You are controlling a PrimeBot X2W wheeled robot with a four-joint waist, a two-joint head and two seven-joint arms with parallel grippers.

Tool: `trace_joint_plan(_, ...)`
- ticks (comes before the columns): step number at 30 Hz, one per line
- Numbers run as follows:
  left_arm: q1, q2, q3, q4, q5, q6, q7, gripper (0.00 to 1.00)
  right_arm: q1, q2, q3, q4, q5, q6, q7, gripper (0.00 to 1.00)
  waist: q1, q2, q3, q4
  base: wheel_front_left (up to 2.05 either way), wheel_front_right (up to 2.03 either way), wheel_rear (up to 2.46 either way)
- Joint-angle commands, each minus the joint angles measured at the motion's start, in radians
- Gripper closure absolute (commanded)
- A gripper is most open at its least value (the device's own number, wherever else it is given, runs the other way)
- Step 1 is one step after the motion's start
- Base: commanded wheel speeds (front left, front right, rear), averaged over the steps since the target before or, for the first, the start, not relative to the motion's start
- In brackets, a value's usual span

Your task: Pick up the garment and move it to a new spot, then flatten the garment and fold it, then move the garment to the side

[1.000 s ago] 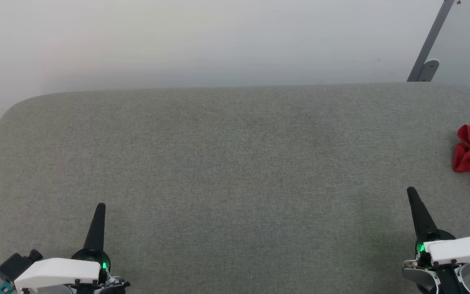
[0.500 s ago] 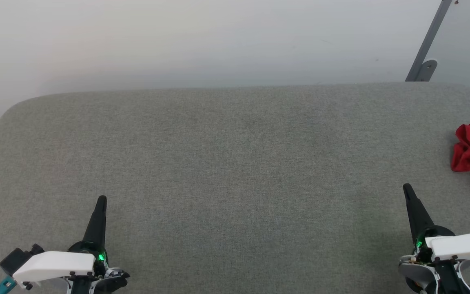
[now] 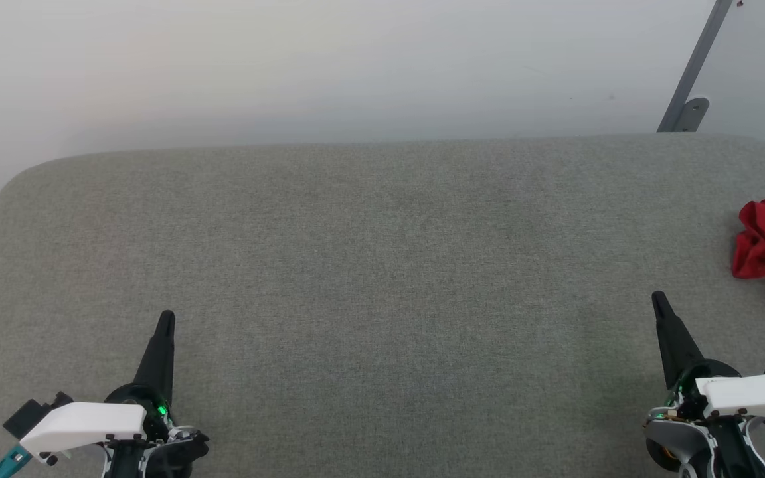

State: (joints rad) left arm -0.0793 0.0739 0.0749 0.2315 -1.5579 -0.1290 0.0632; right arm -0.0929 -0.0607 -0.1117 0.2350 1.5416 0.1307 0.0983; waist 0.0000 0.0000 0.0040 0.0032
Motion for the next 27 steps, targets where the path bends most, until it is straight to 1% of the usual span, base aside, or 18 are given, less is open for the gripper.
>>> trace_joint_plan(1, -0.020, 0.003, 0.003, 0.003, -0.020, -0.003, 0.008, 1.00, -0.011, 0.006, -0.003, 0.003, 0.018, 0.000, 0.006, 1.00, 0.0000, 0.0000, 0.000, 0.000, 0.00, 0.00, 0.00)
trace_joint_plan(11, -0.035, 0.001, 0.008, 0.014, -0.088, -0.003, 0.027, 1.00, -0.021, 0.013, -0.004, 0.013, 0.075, 0.000, 0.019, 1.00, 0.0000, 0.0000, -0.001, -0.003, 0.00, 0.00, 0.00)
trace_joint_plan(27, -0.035, -0.003, 0.013, 0.014, -0.078, -0.003, 0.032, 1.00, -0.019, 0.012, -0.003, 0.011, 0.072, 0.000, 0.019, 1.00, 0.0000, 0.0000, -0.001, -0.003, 0.00, 0.00, 0.00)
